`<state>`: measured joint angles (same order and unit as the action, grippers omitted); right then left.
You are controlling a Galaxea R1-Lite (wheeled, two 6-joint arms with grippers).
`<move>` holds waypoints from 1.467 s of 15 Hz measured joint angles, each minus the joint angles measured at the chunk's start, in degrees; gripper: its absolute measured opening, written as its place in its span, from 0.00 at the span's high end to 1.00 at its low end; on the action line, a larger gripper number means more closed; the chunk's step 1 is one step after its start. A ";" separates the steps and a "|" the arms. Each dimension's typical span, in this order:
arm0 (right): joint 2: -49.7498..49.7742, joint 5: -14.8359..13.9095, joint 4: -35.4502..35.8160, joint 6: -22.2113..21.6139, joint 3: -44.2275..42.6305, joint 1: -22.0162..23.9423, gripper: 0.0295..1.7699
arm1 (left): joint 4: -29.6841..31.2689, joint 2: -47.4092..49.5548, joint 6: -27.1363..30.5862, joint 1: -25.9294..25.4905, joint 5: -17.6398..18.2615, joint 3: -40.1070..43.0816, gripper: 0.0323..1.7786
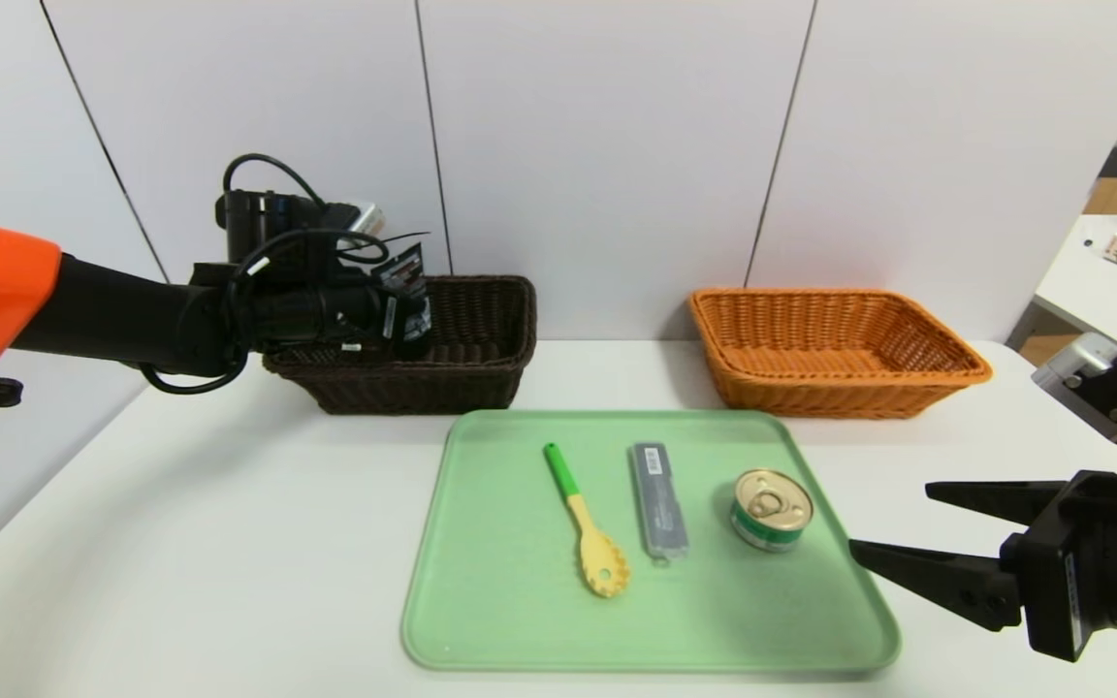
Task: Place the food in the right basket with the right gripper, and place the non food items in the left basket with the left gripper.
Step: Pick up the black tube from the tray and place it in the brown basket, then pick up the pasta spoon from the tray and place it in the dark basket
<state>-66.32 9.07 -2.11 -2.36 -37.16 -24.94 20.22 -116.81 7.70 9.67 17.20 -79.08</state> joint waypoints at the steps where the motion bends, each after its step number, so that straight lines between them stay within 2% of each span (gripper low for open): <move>1: 0.04 -0.01 0.00 0.00 0.00 0.00 0.04 | -0.02 -0.22 0.00 -0.02 -0.04 -0.16 0.82; 5: 0.17 0.00 0.02 0.00 0.20 0.00 0.04 | -0.49 -0.83 -0.22 0.02 0.00 -0.96 0.50; 10: 0.33 -0.01 0.10 0.00 0.33 0.06 0.04 | -1.29 0.66 -0.51 0.02 -0.06 -1.54 0.28; 15: 0.91 0.00 0.18 -0.05 0.69 0.11 0.04 | -3.97 9.01 -0.13 0.17 -0.15 -1.65 0.17; 18: 1.08 -0.01 0.24 -0.02 0.69 0.09 0.04 | -8.24 15.02 -0.27 2.40 -0.72 -1.05 0.13; 20: 1.07 -0.01 0.68 -0.02 0.65 0.09 0.04 | -12.24 18.25 -1.27 6.81 -3.62 0.50 0.11; 22: 1.05 -0.01 1.60 0.02 0.72 0.11 0.04 | -13.29 19.87 -4.24 12.85 -9.83 2.77 0.10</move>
<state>-65.27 9.06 -0.51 -2.34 -36.44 -24.83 6.94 -96.94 3.46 22.52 7.38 -76.31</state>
